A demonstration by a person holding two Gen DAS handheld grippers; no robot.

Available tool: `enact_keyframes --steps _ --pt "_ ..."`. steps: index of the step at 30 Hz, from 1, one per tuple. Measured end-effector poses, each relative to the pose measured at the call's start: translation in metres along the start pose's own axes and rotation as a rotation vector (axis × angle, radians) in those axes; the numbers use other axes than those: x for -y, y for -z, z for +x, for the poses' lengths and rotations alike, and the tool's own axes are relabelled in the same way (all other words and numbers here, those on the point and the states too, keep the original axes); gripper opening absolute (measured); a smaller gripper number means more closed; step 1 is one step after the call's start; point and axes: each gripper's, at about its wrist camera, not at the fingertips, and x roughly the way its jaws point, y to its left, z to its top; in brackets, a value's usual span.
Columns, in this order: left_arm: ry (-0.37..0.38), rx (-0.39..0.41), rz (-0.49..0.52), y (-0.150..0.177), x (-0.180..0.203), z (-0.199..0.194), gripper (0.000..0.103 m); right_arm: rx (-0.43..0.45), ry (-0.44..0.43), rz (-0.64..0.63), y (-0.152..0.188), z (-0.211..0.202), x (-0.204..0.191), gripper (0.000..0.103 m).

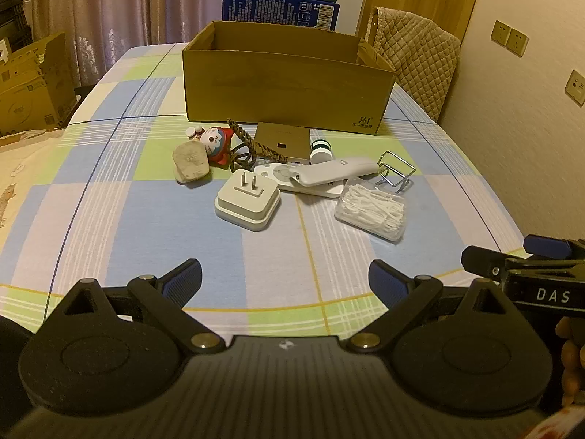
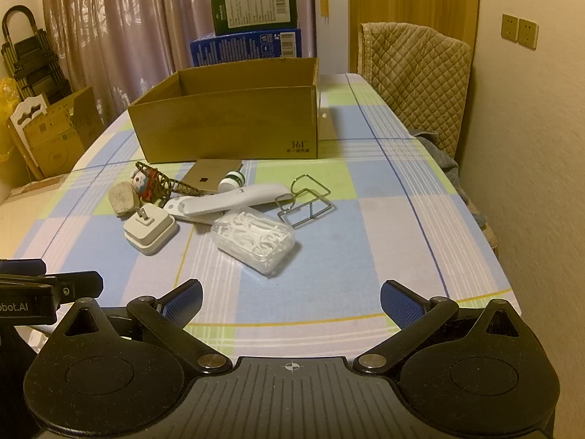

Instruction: Organize rigid objects

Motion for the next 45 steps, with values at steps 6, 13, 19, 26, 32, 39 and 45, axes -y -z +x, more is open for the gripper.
enact_keyframes --steps 6,13,19,26,32,39,45 --pt "-0.001 0.0 0.0 0.0 0.0002 0.0001 0.096 0.0 0.001 0.0 -0.0001 0.0002 0.0002 0.101" --pt "0.001 0.001 -0.001 0.0 0.0002 0.0 0.096 -0.003 0.0 -0.002 0.0005 0.0018 -0.0004 0.101" --pt "0.0 0.0 -0.001 -0.0004 0.0008 -0.0001 0.096 -0.004 0.001 -0.003 0.0007 0.0017 -0.0001 0.101" --pt "0.004 0.001 -0.001 0.0004 0.0025 0.0004 0.096 -0.008 0.001 -0.003 0.0023 0.0041 -0.0001 0.101" --pt "0.005 0.001 -0.001 0.0006 0.0028 0.0003 0.096 -0.011 0.001 -0.001 0.0027 0.0043 0.0008 0.101" --pt "0.007 0.001 -0.004 0.0012 0.0028 0.0 0.095 -0.01 0.001 -0.001 0.0026 0.0042 0.0008 0.101" --pt "0.012 0.0 -0.007 0.0017 0.003 -0.0013 0.095 -0.015 -0.001 -0.001 0.0038 0.0052 0.0006 0.101"
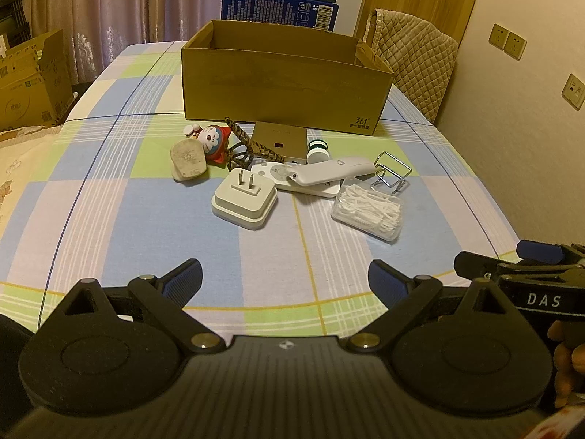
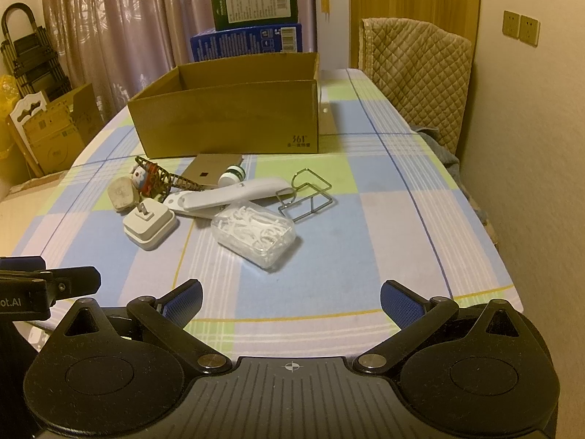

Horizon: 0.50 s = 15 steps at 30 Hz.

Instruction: Organize rigid objects

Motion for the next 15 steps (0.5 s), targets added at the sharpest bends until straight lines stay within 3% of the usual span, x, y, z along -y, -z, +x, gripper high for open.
enact_keyframes --steps 15 --pt "0.017 0.003 -0.019 -0.0024 -0.0048 -0.0027 0.095 -0.007 -0.004 0.002 0.0013 0.0007 -0.0009 0.101"
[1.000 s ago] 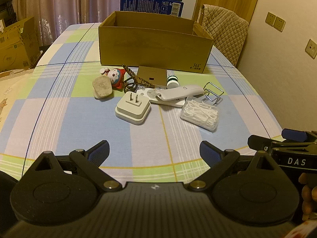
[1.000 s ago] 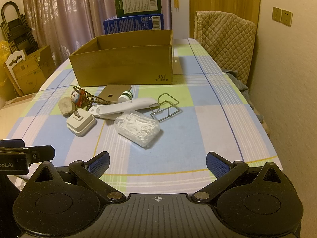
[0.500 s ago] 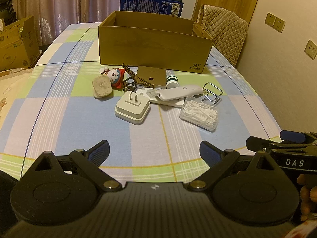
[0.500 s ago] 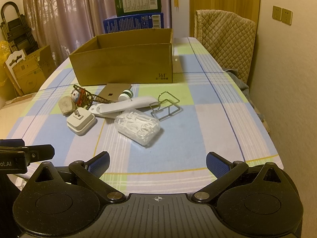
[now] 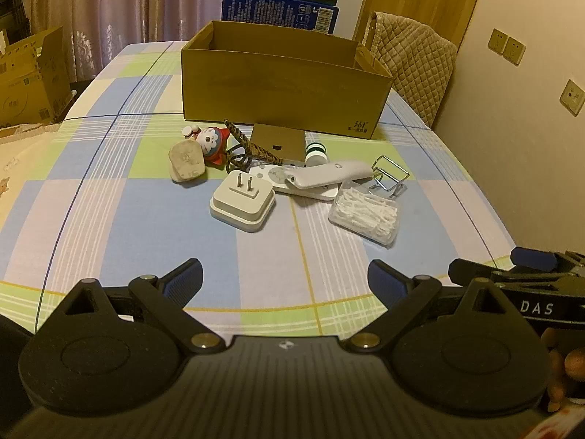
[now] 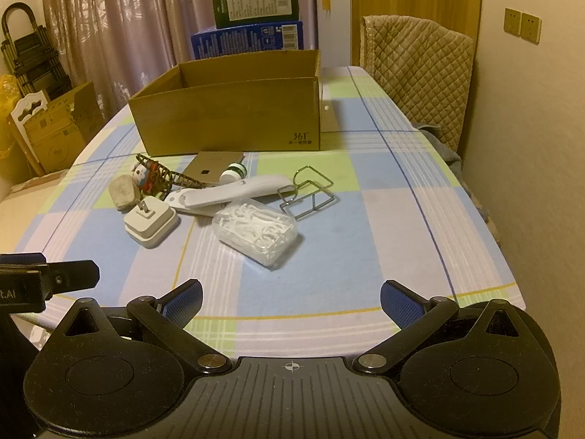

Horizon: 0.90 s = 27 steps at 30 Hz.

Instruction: Organize rigid objects

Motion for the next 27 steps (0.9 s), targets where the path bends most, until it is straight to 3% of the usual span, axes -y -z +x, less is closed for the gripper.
enact_keyframes --steps 11,22,27 --pt "0.021 -0.015 -0.016 -0.005 -0.008 0.007 0.095 -0.024 -0.007 -0.004 -0.002 0.01 0.001 0.101" --pt "0.054 -0.011 -0.03 -0.028 -0.029 0.02 0.095 0.006 -0.123 -0.041 -0.024 0.028 0.006 0.101" --pt "0.053 -0.019 0.022 -0.041 -0.037 0.034 0.095 0.011 -0.163 -0.115 -0.04 0.043 0.006 0.101"
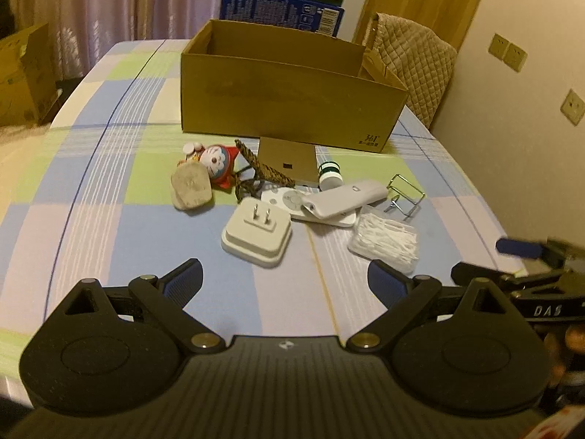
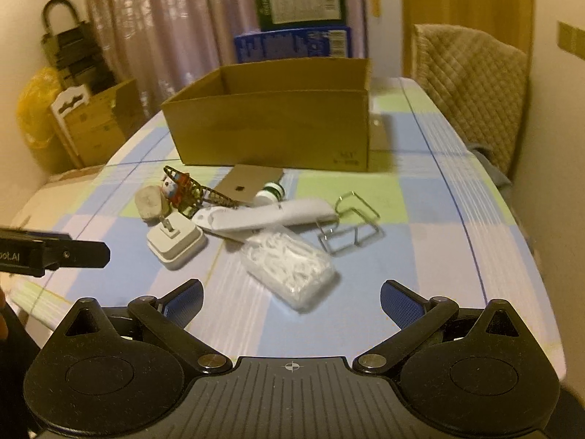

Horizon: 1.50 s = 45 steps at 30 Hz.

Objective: Organize rigid objects
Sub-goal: 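Grasp the white square plug adapter with left gripper while right grasps the clear floss-pick box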

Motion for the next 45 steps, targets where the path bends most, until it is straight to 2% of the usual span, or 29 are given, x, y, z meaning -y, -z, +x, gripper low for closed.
enact_keyframes --steps 9,11,14,21,24,29,32,37,42,44,45 --pt "0.018 -0.01 0.144 -0.018 -0.004 0.04 0.095 -0.117 -0.043 -0.144 -0.018 0.056 0.01 0.099" --pt "0.017 -0.014 0.161 -0.019 -0.007 0.049 0.095 -0.143 -0.062 -0.173 -0.018 0.068 0.011 0.089" --pt "0.032 -0.015 0.173 -0.02 -0.012 0.062 0.095 -0.193 -0.093 -0.203 -0.018 0.089 0.012 0.083" --pt "0.062 -0.044 0.188 -0.019 -0.021 0.088 0.093 -0.253 -0.106 -0.258 -0.021 0.122 0.011 0.071" --pt "0.076 -0.051 0.192 -0.018 -0.023 0.096 0.092 -0.265 -0.111 -0.282 -0.021 0.129 0.008 0.066" --pt "0.064 -0.056 0.231 -0.016 -0.019 0.11 0.088 -0.26 -0.088 -0.236 -0.021 0.127 0.004 0.054" --pt "0.044 -0.054 0.282 -0.016 -0.014 0.118 0.086 -0.258 -0.073 -0.206 -0.016 0.122 -0.001 0.054" --pt "0.031 -0.064 0.3 -0.016 -0.011 0.13 0.08 -0.238 -0.055 -0.181 -0.011 0.116 -0.004 0.054" --pt "0.011 -0.079 0.315 -0.014 -0.009 0.133 0.071 -0.217 -0.028 -0.179 -0.007 0.116 -0.009 0.054" --pt "0.012 -0.08 0.307 -0.013 -0.009 0.131 0.061 -0.207 -0.019 -0.169 -0.006 0.115 -0.01 0.054" --pt "0.014 -0.079 0.302 -0.013 -0.008 0.13 0.061 -0.203 -0.016 -0.162 -0.005 0.114 -0.01 0.054"
